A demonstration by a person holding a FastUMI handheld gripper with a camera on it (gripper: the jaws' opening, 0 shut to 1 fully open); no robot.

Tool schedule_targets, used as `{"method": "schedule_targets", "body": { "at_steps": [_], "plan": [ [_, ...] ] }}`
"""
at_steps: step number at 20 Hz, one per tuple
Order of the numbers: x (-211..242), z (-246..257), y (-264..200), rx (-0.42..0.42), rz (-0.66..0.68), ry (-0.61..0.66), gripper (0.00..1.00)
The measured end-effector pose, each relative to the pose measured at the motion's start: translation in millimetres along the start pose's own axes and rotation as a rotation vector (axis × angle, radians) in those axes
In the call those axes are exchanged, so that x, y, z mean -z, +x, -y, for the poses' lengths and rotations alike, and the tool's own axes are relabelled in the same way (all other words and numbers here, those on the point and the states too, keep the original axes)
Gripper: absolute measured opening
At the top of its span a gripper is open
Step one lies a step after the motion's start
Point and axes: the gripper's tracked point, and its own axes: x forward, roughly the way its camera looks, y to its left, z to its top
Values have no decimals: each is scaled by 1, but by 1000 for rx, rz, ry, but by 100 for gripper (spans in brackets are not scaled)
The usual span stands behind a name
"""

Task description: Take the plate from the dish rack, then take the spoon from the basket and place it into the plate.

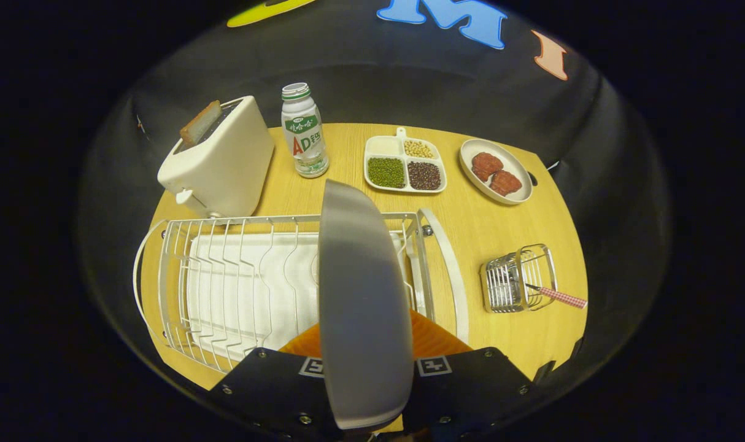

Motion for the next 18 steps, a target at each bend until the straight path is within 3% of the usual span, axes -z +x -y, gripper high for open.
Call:
{"method": "schedule_targets", "body": {
  "at_steps": [3,13,18],
  "plan": [
    [-7,9,-16,76,23,-29,36],
    [-3,47,-81,-48,103,-18,36],
    [20,92,-118,-110,135,-31,36]
  ]
}}
